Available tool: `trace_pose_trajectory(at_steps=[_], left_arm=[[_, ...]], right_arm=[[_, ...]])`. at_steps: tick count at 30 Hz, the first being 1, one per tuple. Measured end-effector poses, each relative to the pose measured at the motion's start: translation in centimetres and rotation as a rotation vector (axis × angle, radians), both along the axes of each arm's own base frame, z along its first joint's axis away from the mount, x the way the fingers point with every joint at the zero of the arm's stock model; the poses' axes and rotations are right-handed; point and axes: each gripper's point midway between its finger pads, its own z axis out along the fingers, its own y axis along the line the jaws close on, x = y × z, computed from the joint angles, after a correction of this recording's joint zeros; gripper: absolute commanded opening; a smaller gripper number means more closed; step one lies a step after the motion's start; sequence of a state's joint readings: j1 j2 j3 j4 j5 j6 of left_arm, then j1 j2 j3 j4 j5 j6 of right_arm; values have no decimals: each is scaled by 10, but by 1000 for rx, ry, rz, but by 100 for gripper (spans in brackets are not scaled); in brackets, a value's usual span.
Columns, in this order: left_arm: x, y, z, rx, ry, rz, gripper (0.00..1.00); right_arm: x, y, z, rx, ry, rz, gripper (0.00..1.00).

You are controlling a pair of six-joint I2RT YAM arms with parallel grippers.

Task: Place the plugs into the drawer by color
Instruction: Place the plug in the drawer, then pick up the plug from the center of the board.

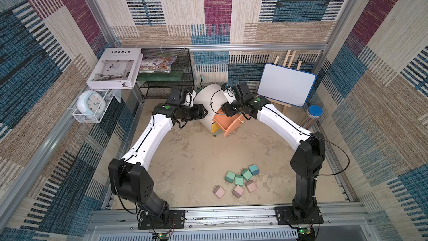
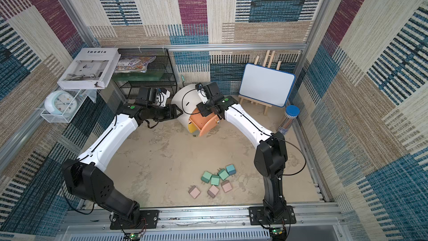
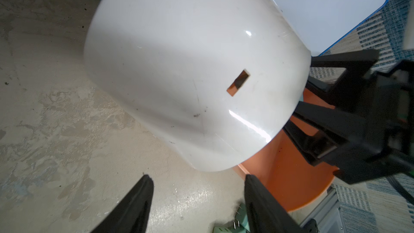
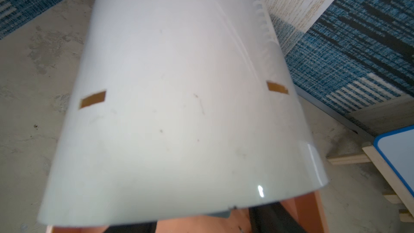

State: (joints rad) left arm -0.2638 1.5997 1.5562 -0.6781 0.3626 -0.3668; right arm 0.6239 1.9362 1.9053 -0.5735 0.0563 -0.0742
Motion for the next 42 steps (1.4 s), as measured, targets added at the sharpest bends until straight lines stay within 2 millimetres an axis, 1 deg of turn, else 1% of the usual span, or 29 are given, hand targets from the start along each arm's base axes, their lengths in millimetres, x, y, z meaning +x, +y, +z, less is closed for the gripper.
trace_pose_trajectory(at_steps=[1, 5, 7, 9, 11, 13, 16, 18, 21, 24, 27, 29, 32, 34, 38, 42], left_arm=[[0, 0, 0, 0, -1, 0, 69], [0, 0, 1, -1, -3, 0, 69], [0, 0, 2, -1, -4, 0, 69], [-1, 0, 2, -1, -4, 0, 69], [-1, 0, 2, -1, -4, 0, 69], [0, 0, 2, -1, -4, 0, 69], [0, 0, 2, -1, -4, 0, 69], [-1, 0, 2, -1, -4, 0, 69], [-1, 0, 2, -2, -4, -1, 68], [-1, -1, 2, -8, 0, 1, 68], [-1, -2, 2, -8, 1, 0, 69], [-1, -2, 2, -8, 1, -1, 68], [-1, -2, 2, -8, 1, -1, 68], [-2, -2, 2, -9, 1, -1, 68], [-2, -2, 2, -11, 2, -3, 68], [-2, -3, 2, -13, 3, -2, 69]], right_arm=[[-2, -1, 8, 8, -8, 2, 67], [-18, -5, 49, 69, -63, 17, 67], [-30, -8, 64, 95, -80, 26, 68], [-43, -13, 69, 113, -79, 27, 68], [-57, -19, 66, 119, -61, 24, 67], [-73, -28, 58, 123, -30, 14, 66], [-102, -46, 38, 120, 24, -24, 66], [-129, -64, 17, 111, 82, -52, 66], [-158, -88, -12, 93, 156, -101, 66], [-176, -104, -38, 72, 222, -153, 65], [-194, -114, -67, 69, 301, -190, 64], [-209, -120, -94, 64, 373, -216, 64], [-225, -129, -127, 39, 465, -258, 65], [-234, -133, -143, 31, 512, -280, 65], [-247, -137, -165, 34, 578, -312, 66], [-250, -134, -177, 51, 613, -327, 66]])
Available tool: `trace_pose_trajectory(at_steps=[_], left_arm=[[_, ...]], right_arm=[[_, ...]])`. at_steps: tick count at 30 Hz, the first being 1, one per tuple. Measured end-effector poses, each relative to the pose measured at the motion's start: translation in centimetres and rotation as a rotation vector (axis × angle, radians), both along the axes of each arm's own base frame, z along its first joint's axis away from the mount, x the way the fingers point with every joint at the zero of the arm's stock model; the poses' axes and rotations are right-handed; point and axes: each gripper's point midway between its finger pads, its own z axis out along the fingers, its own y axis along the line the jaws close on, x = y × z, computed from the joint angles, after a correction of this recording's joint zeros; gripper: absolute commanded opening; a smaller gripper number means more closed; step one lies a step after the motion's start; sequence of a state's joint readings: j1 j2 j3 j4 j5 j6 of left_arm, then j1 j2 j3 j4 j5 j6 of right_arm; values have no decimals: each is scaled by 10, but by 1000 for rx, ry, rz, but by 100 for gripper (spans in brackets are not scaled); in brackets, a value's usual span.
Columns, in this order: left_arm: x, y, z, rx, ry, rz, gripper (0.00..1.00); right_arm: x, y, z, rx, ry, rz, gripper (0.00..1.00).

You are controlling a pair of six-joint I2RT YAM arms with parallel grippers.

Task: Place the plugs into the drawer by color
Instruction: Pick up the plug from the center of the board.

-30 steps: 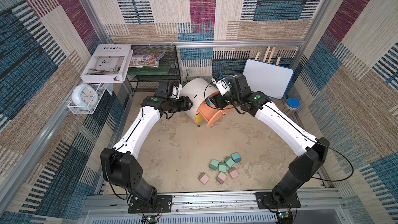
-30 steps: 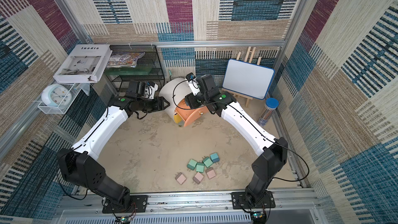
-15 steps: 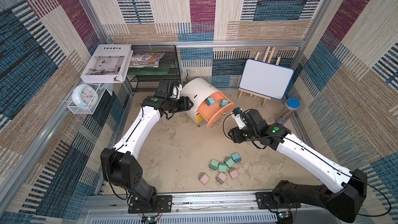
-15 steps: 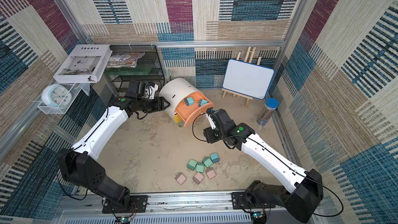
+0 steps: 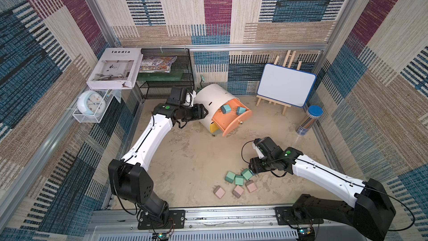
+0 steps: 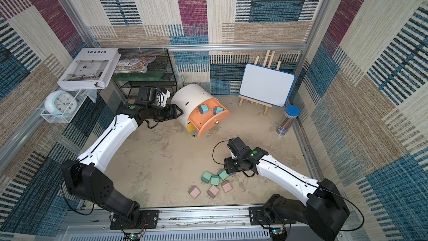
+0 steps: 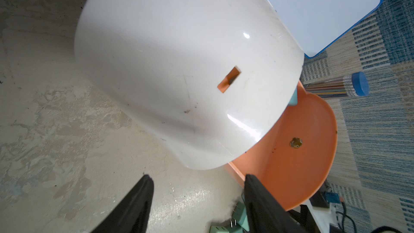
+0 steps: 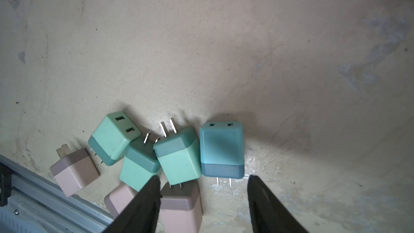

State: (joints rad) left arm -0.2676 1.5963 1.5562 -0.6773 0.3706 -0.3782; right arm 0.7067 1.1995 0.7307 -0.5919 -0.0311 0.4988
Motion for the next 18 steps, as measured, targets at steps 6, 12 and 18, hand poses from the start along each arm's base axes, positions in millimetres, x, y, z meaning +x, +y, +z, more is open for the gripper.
trace_pose_trajectory(at_steps=[6, 12, 18], left_arm=[[-1, -2, 0, -3, 1, -7, 68], [-3, -6, 0, -4, 2, -15, 69], [-3, -8, 0, -3, 1, -18, 68]], right_arm=[[-3, -2, -24, -27, 51, -32, 65], [-2, -4, -36, -47, 64, -43, 64], [5, 1, -42, -51, 65, -47, 62]])
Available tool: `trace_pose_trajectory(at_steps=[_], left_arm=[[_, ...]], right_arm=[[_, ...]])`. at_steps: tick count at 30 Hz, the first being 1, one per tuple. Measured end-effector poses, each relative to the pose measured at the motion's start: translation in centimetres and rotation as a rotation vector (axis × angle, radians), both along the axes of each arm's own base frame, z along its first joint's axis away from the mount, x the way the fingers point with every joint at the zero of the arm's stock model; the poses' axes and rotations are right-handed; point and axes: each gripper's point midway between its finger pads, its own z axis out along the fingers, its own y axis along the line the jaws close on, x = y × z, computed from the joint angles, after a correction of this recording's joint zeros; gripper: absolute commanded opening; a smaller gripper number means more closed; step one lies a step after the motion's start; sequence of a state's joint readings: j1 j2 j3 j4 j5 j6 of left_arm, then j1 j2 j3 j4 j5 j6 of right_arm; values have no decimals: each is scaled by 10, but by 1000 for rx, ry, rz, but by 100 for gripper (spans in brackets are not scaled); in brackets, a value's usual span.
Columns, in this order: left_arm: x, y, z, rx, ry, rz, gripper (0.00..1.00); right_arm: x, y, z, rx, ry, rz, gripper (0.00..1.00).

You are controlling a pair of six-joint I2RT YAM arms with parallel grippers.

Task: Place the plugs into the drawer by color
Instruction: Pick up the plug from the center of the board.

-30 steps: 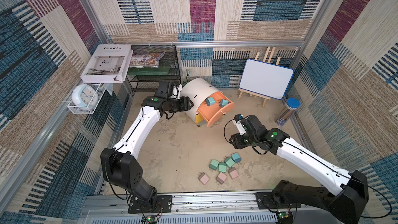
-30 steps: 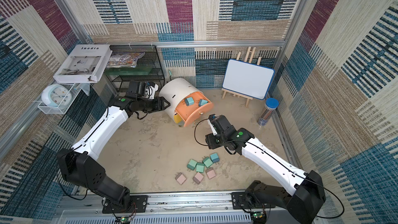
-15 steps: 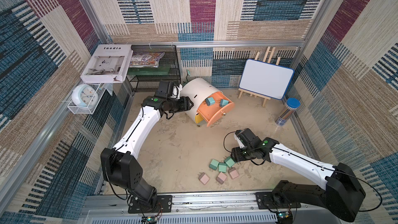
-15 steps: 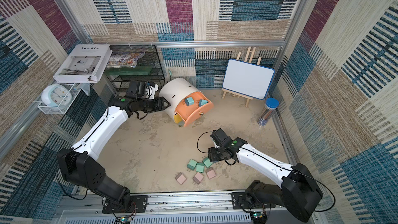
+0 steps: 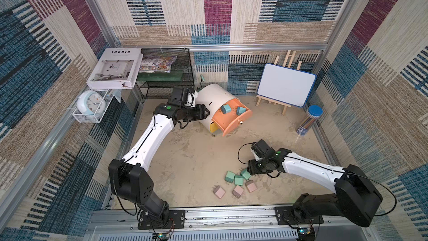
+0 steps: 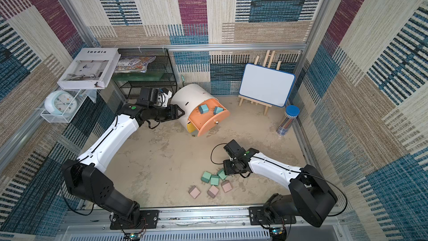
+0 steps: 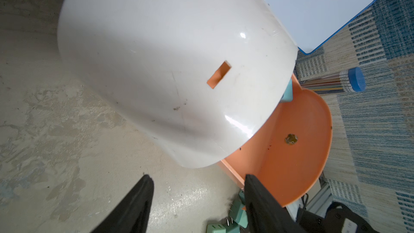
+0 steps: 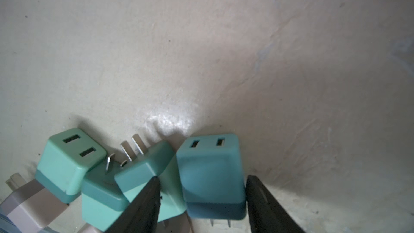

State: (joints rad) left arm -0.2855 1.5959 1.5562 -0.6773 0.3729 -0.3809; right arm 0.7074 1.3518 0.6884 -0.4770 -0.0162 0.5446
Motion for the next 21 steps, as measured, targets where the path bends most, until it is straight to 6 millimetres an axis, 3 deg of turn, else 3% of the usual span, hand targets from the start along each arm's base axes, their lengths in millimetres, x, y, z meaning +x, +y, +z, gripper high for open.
trace_pose_trajectory(at_steps=[12, 21], left_arm=[[-1, -3, 0, 0, 0, -6, 68], [-1, -3, 0, 0, 0, -7, 69]], right_arm=[[5, 6, 2, 29, -20, -3, 59], [9, -1, 27, 9, -63, -20, 60]])
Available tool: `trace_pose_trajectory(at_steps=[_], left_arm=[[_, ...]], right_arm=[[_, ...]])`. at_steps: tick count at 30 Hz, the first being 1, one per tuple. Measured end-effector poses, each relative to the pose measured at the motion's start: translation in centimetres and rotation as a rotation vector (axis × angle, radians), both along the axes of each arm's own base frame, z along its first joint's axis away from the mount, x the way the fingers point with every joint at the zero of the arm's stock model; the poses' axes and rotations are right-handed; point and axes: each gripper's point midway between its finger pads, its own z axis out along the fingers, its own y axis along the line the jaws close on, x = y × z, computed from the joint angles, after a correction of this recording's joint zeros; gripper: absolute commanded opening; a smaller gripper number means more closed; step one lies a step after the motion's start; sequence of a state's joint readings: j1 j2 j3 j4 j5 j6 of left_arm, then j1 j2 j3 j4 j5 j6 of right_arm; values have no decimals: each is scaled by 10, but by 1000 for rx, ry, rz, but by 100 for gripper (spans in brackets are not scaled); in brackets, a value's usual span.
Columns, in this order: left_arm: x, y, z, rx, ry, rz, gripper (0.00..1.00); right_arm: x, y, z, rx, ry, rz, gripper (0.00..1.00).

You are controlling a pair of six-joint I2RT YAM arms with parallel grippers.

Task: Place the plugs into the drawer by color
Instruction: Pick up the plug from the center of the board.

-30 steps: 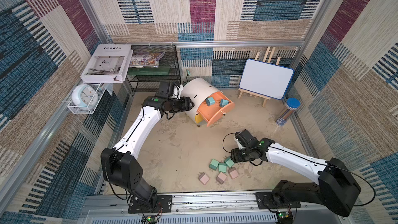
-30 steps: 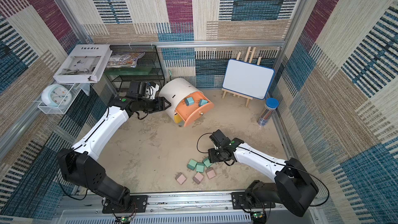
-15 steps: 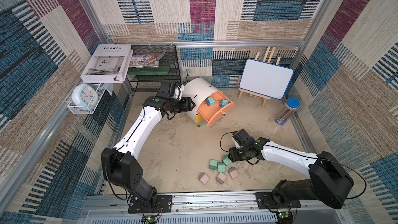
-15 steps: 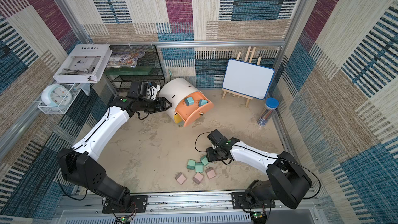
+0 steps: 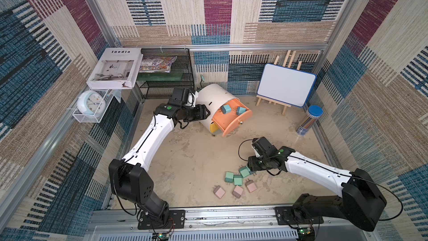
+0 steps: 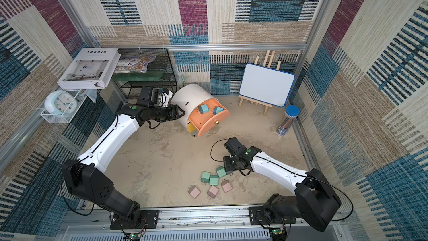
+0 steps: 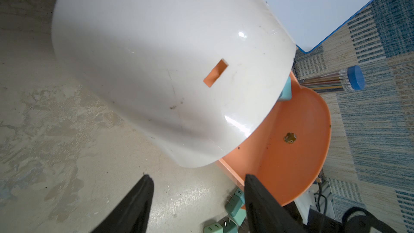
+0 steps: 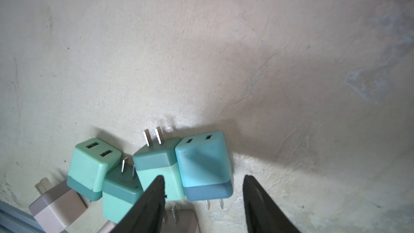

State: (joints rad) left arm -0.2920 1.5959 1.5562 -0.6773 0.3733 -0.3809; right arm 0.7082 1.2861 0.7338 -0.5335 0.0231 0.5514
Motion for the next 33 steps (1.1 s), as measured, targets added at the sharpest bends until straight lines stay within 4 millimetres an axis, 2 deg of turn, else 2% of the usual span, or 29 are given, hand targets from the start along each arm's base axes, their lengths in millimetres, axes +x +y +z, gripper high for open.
trace_pose_trajectory(at_steps=[9, 27, 29, 33], left_arm=[[0, -1, 0, 0, 0, -2, 68], [-1, -2, 0, 0, 0, -4, 69], [-1, -2, 0, 0, 0, -4, 69], [-1, -2, 0, 0, -1, -4, 68]], right_arm=[[-10, -8, -15, -37, 42, 3, 59], [-14, 1, -32, -59, 71, 49, 59], [-14, 2, -34, -63, 75, 52, 58], [-12, 3, -39, -71, 80, 58, 47]])
